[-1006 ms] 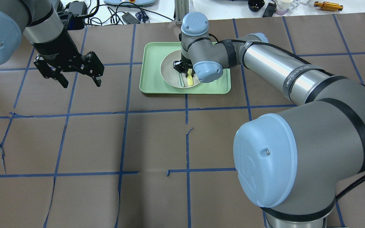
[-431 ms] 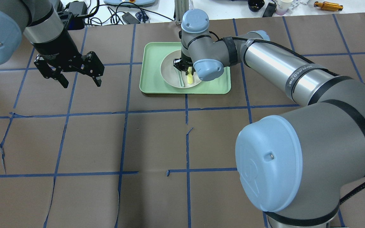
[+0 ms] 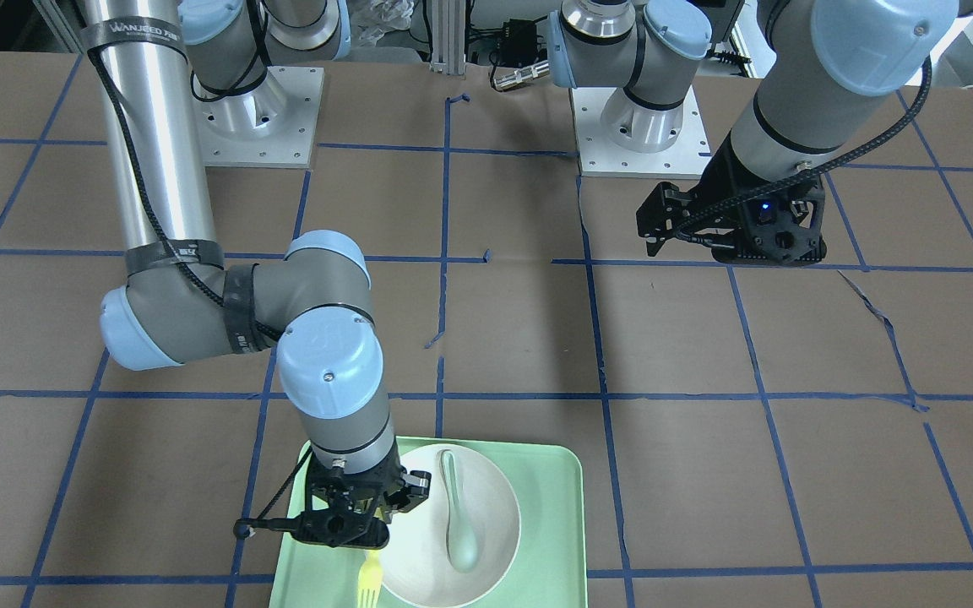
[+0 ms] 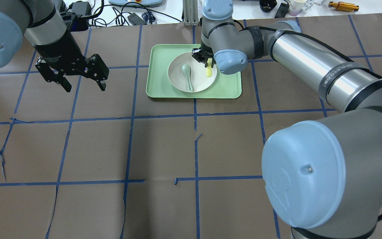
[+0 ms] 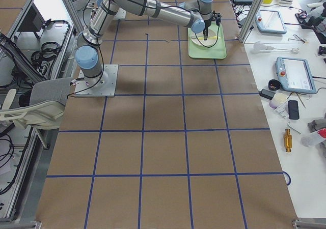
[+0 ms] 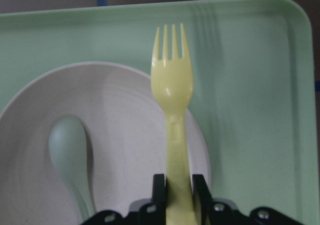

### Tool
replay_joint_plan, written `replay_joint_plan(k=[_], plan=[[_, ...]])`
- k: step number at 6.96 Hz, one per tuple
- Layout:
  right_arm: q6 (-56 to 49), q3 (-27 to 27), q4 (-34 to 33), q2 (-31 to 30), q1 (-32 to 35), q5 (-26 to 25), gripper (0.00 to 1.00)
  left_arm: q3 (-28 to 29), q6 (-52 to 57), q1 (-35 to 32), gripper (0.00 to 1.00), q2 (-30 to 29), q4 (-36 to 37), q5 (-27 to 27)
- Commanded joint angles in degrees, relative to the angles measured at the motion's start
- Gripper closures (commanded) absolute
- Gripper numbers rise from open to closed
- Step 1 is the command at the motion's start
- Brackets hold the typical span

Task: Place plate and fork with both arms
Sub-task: 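Lift the fork and set it on the tray beside the plate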

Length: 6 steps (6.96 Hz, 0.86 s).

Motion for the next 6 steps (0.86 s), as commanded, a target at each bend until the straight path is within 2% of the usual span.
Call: replay_joint_plan(k=[1,2,6], plan=[[-0.18,5.77,-0.38,-2.26,-3.67,0.65,0.82,-0.59,0.05,0.0,0.0,0.74,0.0,0.01],[-0.28,8.77,-1.87,-3.41,-3.85,1.0,0.82,-0.77,0.05,0.0,0.0,0.57,0.0,0.01],[-1.68,9.94,-5.4,-1.31,-3.85,1.8,0.8,-2.35,0.14,0.0,0.0,1.01,2.28,0.36]])
